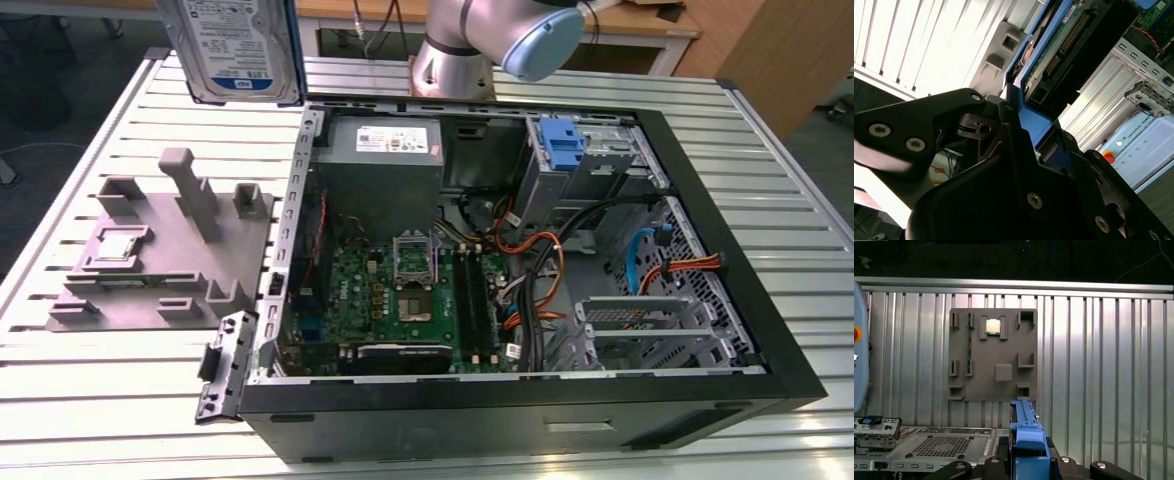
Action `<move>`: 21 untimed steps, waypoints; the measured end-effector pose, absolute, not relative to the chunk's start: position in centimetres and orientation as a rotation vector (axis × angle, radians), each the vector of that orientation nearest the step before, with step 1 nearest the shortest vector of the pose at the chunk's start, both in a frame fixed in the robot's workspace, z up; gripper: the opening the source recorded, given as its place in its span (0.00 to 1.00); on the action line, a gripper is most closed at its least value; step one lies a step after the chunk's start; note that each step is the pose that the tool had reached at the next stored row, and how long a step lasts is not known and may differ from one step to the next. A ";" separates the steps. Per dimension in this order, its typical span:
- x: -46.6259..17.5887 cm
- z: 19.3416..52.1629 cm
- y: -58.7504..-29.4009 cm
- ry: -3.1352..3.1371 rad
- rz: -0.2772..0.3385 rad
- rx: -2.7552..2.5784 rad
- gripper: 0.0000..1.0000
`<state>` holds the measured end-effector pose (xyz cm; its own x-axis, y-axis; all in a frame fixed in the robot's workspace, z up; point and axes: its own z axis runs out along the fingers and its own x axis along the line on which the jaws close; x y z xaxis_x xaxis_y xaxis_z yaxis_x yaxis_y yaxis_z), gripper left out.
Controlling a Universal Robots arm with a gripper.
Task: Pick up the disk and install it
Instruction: 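Pick up the disk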
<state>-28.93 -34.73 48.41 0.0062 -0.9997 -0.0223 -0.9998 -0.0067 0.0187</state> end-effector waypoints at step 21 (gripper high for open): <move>-27.1 48.4 -34.7 2.212 0.046 -2.227 0.36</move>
